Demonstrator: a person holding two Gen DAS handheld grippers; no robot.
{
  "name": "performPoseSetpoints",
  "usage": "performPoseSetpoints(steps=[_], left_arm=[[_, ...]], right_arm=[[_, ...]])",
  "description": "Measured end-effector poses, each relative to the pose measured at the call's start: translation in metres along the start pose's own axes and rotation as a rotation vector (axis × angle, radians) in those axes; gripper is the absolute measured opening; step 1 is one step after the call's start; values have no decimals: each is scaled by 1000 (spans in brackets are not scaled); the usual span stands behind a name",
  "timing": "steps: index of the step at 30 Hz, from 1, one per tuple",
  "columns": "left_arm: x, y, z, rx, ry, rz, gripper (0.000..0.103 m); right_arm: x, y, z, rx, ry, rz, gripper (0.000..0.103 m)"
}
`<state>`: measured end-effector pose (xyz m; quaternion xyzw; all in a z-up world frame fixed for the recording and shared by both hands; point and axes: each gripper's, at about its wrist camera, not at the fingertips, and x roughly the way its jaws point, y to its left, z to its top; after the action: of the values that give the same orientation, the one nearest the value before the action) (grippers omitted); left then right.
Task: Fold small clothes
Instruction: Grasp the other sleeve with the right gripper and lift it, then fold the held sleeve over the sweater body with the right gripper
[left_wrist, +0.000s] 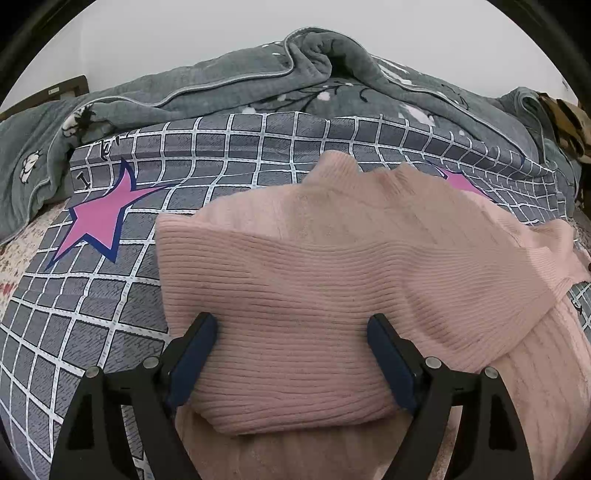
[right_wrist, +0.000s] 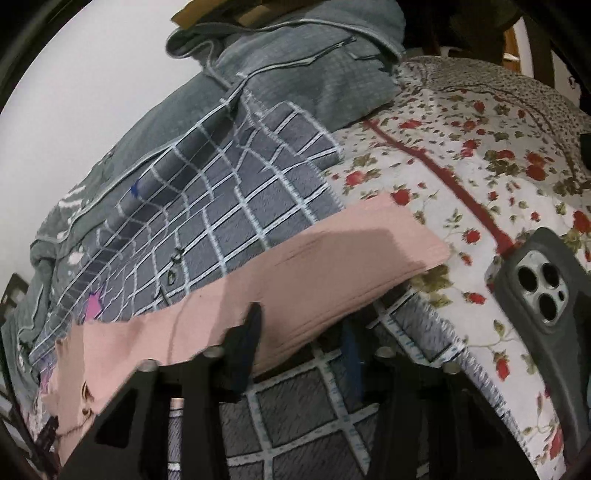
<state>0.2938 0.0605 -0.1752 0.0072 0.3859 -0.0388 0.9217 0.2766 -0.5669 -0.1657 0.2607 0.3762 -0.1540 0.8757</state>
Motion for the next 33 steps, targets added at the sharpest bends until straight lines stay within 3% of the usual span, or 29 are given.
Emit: performPoseSetpoints(steps=[3,7,13,19,23,28,33], left_arm=[[-1,2,0,-7,-4,-10,83],[-5,9,1,-33,-15,-45,83],[-23,35,3,-122,-35,-117,83],[-52,94,-6,-179,-63,-57,83],[-65,137,-14,-242,-57,-39,83],[-73,164,-29,-254,-35,-22,83],[-71,172,-40,-257,-12,-28,83]], right_arm=[[-6,6,5,-28,-33,-7,6],[-35,54,6,-188,-139,-87,6],[-95,165,5,-361,-268,-31,6],[-130,304,-36,-541,-305,120,6],[-128,390,-90,-639,-267,259,6],[-88,479,-186,-764,-124,390,6],[-32,505,-269,-876,82,405,8]])
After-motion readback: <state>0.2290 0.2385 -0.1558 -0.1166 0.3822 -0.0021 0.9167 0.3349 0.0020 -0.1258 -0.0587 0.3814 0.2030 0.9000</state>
